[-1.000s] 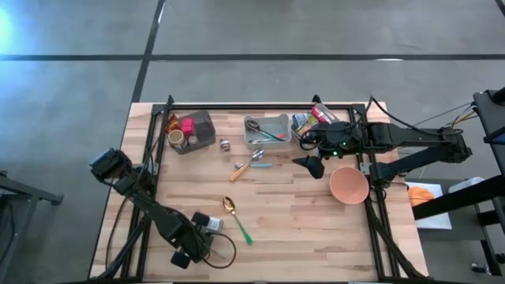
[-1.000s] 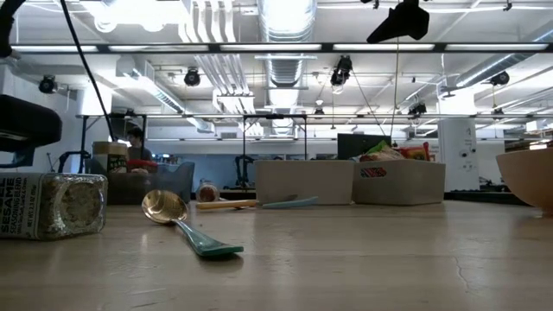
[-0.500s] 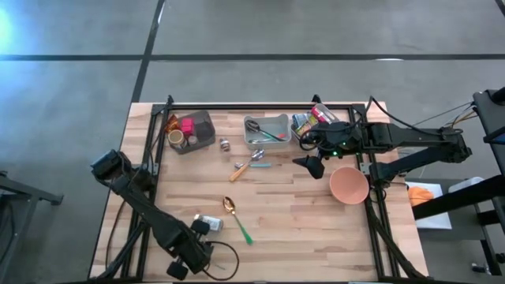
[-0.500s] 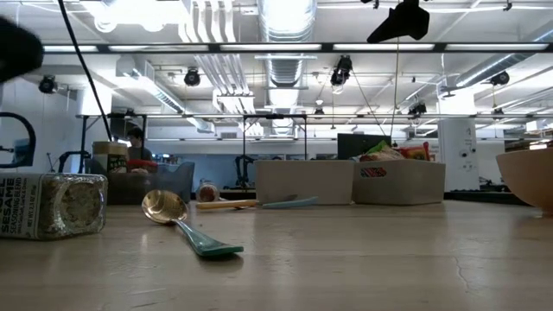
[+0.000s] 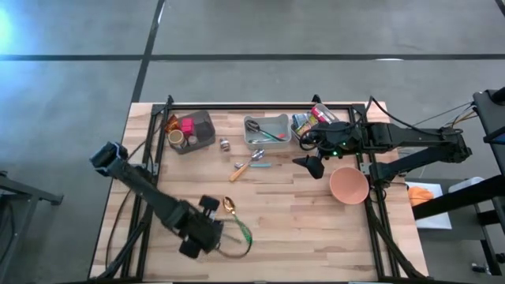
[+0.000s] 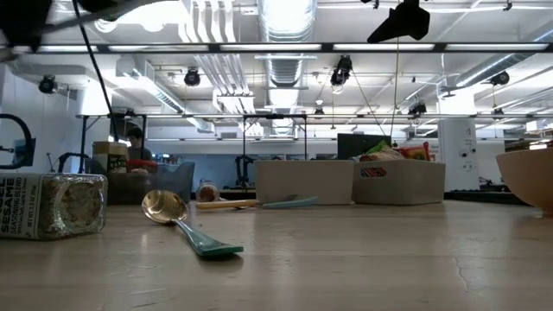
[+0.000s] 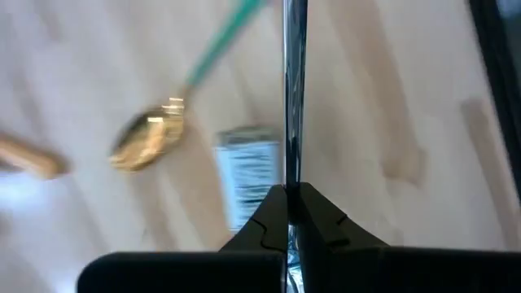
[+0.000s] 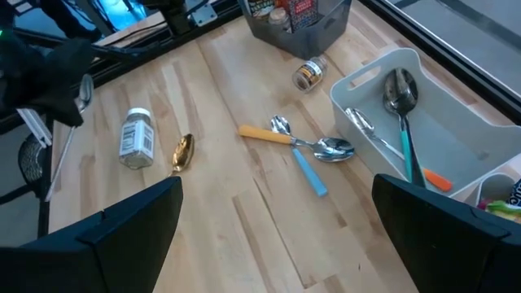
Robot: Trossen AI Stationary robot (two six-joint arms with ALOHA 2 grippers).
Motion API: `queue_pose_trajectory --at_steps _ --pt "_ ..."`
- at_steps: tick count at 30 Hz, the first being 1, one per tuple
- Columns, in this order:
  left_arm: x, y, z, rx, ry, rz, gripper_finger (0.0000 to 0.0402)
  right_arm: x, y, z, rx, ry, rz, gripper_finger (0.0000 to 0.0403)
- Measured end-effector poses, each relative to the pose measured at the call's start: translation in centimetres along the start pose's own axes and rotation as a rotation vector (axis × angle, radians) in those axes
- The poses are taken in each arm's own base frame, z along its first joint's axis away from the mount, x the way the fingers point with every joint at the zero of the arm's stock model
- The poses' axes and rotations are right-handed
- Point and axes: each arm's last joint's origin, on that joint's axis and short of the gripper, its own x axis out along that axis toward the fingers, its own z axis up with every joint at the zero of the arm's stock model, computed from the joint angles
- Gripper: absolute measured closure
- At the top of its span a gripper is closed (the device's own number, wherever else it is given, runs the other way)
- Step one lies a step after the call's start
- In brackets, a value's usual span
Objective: Pick & Place Food Item
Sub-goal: Put the white spoon into the left gray bin
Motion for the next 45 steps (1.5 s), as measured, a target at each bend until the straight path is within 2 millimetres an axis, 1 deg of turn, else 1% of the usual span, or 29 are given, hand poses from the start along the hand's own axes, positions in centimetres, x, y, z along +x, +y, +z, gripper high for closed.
queue_pose_trajectory --at_steps 6,13,18,22,24,26,30,33,36,40,43,45 --pt "-1.8 5.7 0.3 -0.118 -0.072 0.065 0.0401 0.0 0.0 0.0 0.018 -0.001 0.002 0.0004" --pt "-3.4 13.8 0.3 -0.272 -0.114 0.148 0.0401 0.0 0.0 0.0 -0.009 -0.003 0.0 0.0004" --pt "-4.9 19.3 -0.3 -0.337 -0.154 0.213 0.0401 0.0 0.1 0.2 -0.047 -0.016 0.005 0.0004" --pt "-6.1 22.8 -1.3 -0.372 -0.173 0.264 0.0401 0.0 0.1 0.3 -0.082 -0.027 0.009 0.0004" --pt "-6.3 24.1 -1.7 -0.373 -0.181 0.287 0.0401 0.0 0.1 0.3 -0.081 -0.03 0.008 0.0004" --pt "-6.4 25.0 -2.0 -0.349 -0.183 0.303 0.0401 0.0 0.2 0.4 -0.073 -0.038 0.012 0.0004" --pt "-6.2 26.5 -1.9 -0.276 -0.205 0.343 0.0401 0.0 0.2 0.4 -0.06 -0.038 0.013 0.0004" --pt "-6.2 27.6 -1.6 -0.254 -0.256 0.389 0.0401 0.0 0.2 0.4 -0.06 -0.038 0.013 0.0004" --pt "-6.7 28.7 -1.6 -0.25 -0.319 0.442 0.0401 0.0 0.2 0.3 -0.06 -0.037 0.013 0.0004" --pt "-7.1 30.3 -2.1 -0.275 -0.354 0.492 0.0401 0.0 0.2 0.4 -0.076 -0.039 0.013 0.0004" --pt "-6.7 31.5 -2.4 -0.281 -0.354 0.516 0.0401 0.0 0.2 0.5 -0.078 -0.054 0.02 0.0004" --pt "-5.9 32.4 -2.2 -0.278 -0.358 0.523 0.0401 0.0 0.3 0.6 -0.077 -0.06 0.023 0.0004"
